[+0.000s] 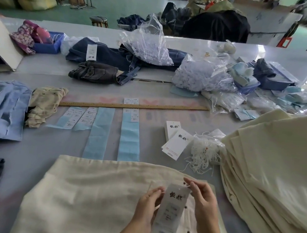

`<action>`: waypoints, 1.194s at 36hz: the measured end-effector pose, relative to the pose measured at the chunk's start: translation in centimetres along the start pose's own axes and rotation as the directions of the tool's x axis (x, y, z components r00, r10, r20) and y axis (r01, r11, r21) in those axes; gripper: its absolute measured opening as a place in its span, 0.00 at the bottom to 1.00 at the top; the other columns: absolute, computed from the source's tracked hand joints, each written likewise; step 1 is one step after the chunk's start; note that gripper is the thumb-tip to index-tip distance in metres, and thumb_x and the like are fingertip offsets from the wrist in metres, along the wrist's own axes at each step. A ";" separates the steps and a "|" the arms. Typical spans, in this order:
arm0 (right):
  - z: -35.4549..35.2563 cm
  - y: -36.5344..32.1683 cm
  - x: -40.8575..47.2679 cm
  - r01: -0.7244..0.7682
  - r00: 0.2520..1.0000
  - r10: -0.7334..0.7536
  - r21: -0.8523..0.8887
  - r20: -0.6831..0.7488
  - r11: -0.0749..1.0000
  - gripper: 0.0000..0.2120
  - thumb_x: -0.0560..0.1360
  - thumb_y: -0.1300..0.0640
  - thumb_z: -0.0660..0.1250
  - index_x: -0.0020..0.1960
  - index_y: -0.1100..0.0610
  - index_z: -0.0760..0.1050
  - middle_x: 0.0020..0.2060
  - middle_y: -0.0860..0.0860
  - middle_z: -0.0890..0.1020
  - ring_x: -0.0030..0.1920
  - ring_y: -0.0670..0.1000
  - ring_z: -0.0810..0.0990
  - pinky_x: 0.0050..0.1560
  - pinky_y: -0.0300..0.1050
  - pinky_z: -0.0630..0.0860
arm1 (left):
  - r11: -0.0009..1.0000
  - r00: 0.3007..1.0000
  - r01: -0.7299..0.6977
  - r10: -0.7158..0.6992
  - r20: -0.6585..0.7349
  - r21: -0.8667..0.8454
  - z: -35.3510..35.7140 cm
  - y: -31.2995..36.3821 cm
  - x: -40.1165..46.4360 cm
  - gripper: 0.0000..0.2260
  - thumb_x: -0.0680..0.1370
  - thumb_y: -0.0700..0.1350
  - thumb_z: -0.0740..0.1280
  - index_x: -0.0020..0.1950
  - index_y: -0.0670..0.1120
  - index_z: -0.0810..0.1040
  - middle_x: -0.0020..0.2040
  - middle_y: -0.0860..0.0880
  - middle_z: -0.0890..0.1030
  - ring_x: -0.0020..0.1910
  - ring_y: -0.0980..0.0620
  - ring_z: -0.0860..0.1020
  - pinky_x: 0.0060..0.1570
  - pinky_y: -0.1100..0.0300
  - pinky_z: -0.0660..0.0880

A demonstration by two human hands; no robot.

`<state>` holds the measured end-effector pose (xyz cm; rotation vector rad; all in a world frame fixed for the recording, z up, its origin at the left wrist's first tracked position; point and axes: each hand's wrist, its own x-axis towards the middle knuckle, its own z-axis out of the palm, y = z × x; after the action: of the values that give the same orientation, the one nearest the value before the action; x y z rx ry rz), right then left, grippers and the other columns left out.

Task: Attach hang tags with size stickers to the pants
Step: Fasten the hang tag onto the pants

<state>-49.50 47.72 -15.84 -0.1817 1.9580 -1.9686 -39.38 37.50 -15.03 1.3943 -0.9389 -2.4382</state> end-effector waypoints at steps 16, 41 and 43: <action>-5.7 3.1 3.2 -0.437 0.827 0.525 0.358 -0.199 0.825 0.09 0.76 0.73 0.58 0.47 0.66 0.76 0.21 0.56 0.78 0.20 0.48 0.75 0.20 0.34 0.72 | 0.580 0.928 -0.342 0.331 0.169 0.739 6.4 -1.7 6.2 0.07 0.78 0.45 0.66 0.50 0.50 0.84 0.48 0.51 0.85 0.45 0.55 0.81 0.47 0.64 0.75; -6.0 2.7 6.2 -0.571 0.758 0.642 0.361 -0.112 0.737 0.07 0.76 0.71 0.62 0.41 0.65 0.76 0.21 0.55 0.78 0.18 0.46 0.74 0.18 0.32 0.70 | 0.012 0.792 -0.590 0.198 0.577 0.807 10.5 -3.0 10.3 0.10 0.76 0.48 0.66 0.53 0.47 0.82 0.55 0.45 0.82 0.54 0.45 0.78 0.54 0.55 0.72; -5.8 2.8 6.0 -0.580 0.742 0.666 0.427 -0.075 0.694 0.08 0.78 0.68 0.60 0.42 0.64 0.75 0.21 0.54 0.77 0.18 0.45 0.73 0.17 0.31 0.67 | 0.096 0.793 -0.600 0.202 0.575 0.794 10.0 -2.9 10.3 0.09 0.76 0.48 0.66 0.51 0.46 0.83 0.52 0.45 0.83 0.52 0.46 0.79 0.52 0.57 0.73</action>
<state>-56.54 51.22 -19.74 0.7563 1.4117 -1.8648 -52.83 39.56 -20.49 0.5590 -2.8314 -1.4566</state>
